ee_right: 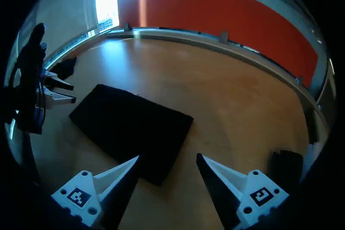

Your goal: Fold towel

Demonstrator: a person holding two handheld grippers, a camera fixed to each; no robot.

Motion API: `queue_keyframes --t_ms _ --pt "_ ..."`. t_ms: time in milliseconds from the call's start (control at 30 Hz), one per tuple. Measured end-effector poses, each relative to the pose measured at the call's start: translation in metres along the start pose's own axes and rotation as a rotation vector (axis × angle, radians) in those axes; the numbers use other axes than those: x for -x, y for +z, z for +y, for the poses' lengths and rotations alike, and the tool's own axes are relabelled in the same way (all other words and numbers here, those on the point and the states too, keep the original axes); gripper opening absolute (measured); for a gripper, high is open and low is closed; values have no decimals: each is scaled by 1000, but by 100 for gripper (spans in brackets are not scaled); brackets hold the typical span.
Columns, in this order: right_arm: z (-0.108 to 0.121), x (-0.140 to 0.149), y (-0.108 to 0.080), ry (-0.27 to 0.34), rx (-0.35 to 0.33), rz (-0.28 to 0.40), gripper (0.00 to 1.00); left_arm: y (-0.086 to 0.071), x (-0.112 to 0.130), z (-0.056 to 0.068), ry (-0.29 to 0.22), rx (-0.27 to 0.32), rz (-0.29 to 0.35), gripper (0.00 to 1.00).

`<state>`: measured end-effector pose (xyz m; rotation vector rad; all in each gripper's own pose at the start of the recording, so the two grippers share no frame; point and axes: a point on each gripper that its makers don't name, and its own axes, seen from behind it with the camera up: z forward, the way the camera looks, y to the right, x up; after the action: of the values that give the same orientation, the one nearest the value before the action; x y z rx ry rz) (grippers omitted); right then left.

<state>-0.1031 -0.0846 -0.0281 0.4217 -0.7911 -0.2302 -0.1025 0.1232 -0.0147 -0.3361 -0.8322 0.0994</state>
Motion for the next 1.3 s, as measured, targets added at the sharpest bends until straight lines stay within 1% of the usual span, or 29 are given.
queue_keyframes --t_ms 167,267,567,767,833,967,1167,1300 --pt "-2 3 -1 -6 -10 -2 93 -3 5 1 -7 -3 -3 92" --pt "-4 7 -1 -22 -30 -8 93 -5 8 -1 -10 -10 -4 92" --pt "-8 27 -2 -126 -104 -58 93 -22 19 -4 -35 -28 0 92" --pt "-9 33 0 -179 -139 -83 89 -35 30 -7 -48 -46 -3 92" --pt "-9 35 1 -187 -147 -92 86 -39 34 -8 -54 -51 -4 92" --pt "-6 40 2 -199 -152 -117 73 -46 42 -9 -70 -58 -7 92" --pt "-5 47 3 -217 -174 -137 58 -53 51 -11 -83 -67 -14 92" --pt "-3 51 3 -231 -186 -153 52 -57 55 -11 -86 -69 -17 92"
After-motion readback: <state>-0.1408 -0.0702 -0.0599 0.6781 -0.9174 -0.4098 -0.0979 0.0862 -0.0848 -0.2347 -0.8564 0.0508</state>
